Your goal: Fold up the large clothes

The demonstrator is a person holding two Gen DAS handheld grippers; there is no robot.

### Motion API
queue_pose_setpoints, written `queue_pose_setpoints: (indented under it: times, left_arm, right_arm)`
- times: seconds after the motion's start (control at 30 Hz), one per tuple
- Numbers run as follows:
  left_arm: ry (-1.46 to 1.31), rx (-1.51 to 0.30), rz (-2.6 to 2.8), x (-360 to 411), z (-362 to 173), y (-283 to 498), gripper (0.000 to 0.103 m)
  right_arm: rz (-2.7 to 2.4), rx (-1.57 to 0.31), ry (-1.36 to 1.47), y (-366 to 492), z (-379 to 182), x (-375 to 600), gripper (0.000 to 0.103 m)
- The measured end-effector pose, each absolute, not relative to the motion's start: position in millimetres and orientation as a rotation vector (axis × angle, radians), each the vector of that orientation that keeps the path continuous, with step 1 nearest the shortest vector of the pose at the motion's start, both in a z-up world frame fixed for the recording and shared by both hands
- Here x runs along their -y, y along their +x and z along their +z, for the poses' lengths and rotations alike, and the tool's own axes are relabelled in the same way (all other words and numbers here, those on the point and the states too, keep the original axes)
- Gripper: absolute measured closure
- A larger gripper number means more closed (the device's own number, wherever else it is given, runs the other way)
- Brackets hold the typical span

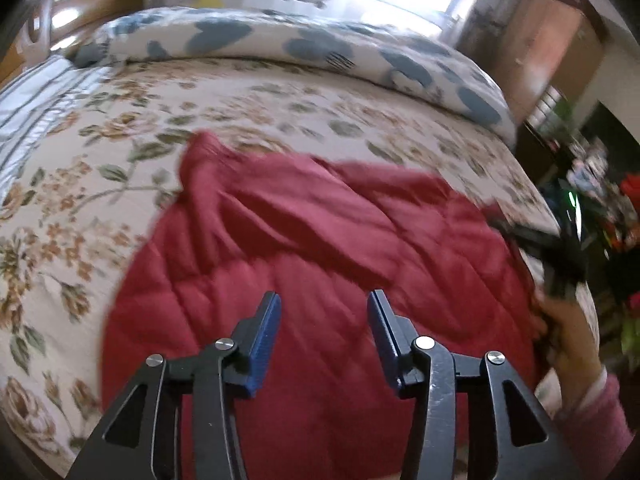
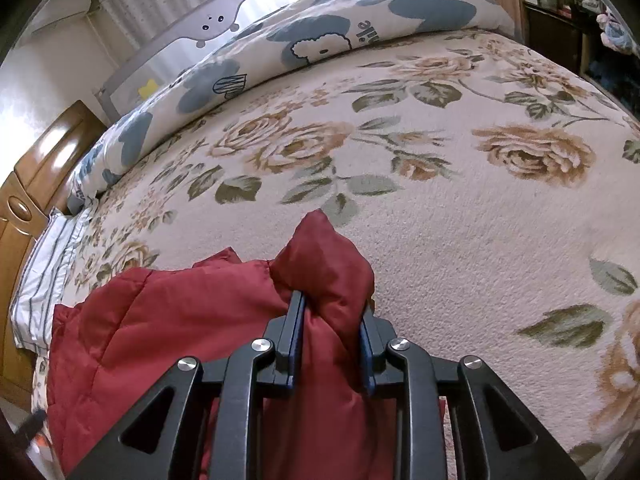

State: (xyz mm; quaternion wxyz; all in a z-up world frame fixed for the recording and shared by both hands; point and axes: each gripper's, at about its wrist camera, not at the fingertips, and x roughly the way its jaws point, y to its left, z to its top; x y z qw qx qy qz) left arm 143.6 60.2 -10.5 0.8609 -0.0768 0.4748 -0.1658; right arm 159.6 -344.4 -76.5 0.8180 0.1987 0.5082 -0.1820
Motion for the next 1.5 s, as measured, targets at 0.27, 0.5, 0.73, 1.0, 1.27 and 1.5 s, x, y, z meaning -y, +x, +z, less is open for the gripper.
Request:
queue_pose_setpoints:
  times: [0.27,0.5,0.73,1.0,1.27,1.5]
  left_arm:
    - [-0.08,-1.049,-0.299,-54.4,-32.7,148.6,0.052]
    - [-0.079,-1.036,-0.291,-52.1,-33.5,139.5,0.052]
    - [-0.072,-1.022,-0.29,-41.4,-41.6,138.8,0.052]
    - [-0.111,-0.976,-0.28,-63.6,-15.2,98.8,0.051]
    - [-0.096,-1.027,-0.239,-66.9,-42.7,82.7,0.047]
    - [-0.079,-1.01,-0.214,-56.0,-55.7,91.8,0.045]
  right_arm:
    - [-0.377,-0.991,0.329,130.1,-12.8,311.1,0.05]
    - [-0.144,-1.055,0.203,85.5,-1.2,227.8,0.046]
    - [-0.148,-1.167,0.143,51.1,-38.6,205.7,0.044]
    - [-0.165,-1.168,0.165,42.0,-44.8,213.6,0.043]
    - [-0.183,-1.141,0.182,31.5,-53.0,210.9,0.042]
    - [-0.199,-1.104,0.177,26.6,-59.9,210.9,0.041]
